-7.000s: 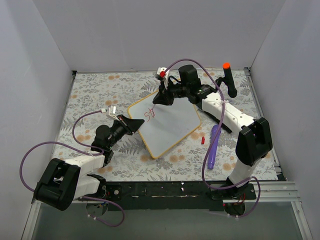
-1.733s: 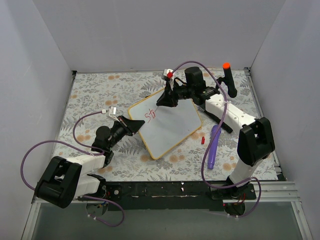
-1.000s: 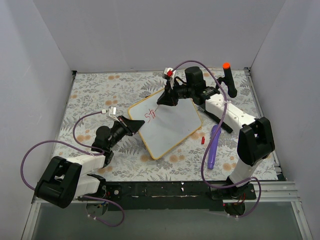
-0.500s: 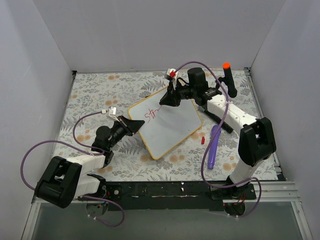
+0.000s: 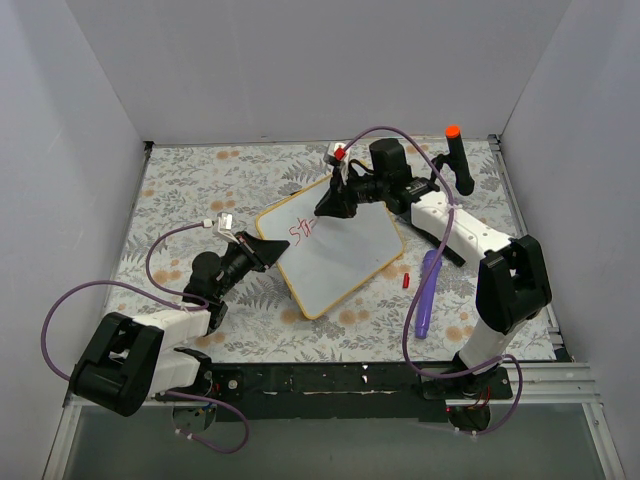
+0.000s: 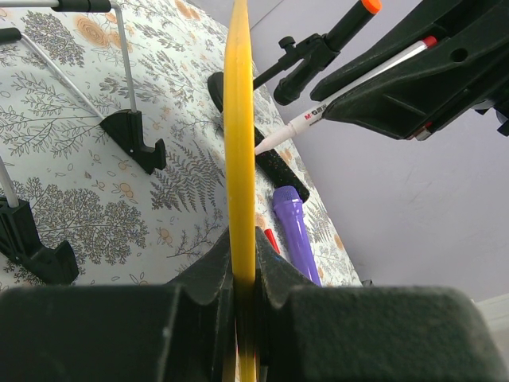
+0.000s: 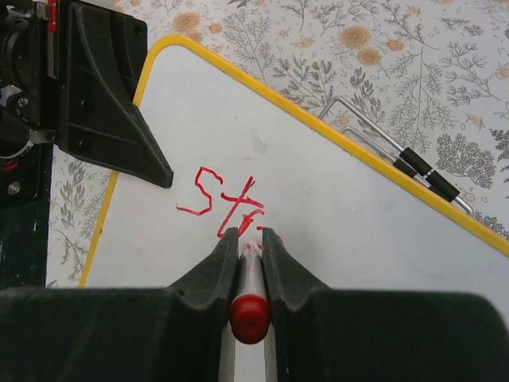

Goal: Write a sentence on the whiteboard

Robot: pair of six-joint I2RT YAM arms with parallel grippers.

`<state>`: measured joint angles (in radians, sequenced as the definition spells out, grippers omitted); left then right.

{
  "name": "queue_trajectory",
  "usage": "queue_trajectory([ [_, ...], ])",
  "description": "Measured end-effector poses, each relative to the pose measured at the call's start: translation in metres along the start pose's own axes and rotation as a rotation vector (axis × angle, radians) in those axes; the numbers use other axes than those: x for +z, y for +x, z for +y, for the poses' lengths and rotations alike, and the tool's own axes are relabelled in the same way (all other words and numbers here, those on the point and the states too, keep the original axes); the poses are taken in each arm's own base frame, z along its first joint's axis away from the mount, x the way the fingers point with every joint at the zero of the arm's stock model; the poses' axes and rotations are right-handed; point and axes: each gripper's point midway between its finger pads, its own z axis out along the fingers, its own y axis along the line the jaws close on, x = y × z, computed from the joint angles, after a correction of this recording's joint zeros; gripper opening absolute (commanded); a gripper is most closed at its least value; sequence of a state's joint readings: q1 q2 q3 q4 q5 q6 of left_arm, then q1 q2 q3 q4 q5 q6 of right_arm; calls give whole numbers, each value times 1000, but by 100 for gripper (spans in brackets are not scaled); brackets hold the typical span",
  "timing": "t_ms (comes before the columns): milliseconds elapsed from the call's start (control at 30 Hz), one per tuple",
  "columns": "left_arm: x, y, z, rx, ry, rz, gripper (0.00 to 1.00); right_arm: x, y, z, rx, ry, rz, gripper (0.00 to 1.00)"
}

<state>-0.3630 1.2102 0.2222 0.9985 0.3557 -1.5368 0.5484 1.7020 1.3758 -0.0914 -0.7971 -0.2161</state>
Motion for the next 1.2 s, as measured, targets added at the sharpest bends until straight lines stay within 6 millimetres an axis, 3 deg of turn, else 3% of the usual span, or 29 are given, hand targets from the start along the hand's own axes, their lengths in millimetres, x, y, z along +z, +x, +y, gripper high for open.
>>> queue_trajectory([
  [233,0,0,0,3,3,0,0,0,-1,1,8,-2,4,1],
  [533,0,0,-1,10,7,0,0,-1,-24,-3,-25,13,-29,1],
  [867,0,0,-1,13,7,0,0,-3,-23,-1,-24,0,-30,1],
  [1000,0,0,-1,13,7,0,0,-13,-26,-2,-25,7,-40,1],
  [1200,0,0,-1,13,8,1,0,-39,-28,-23,4,48,-72,1],
])
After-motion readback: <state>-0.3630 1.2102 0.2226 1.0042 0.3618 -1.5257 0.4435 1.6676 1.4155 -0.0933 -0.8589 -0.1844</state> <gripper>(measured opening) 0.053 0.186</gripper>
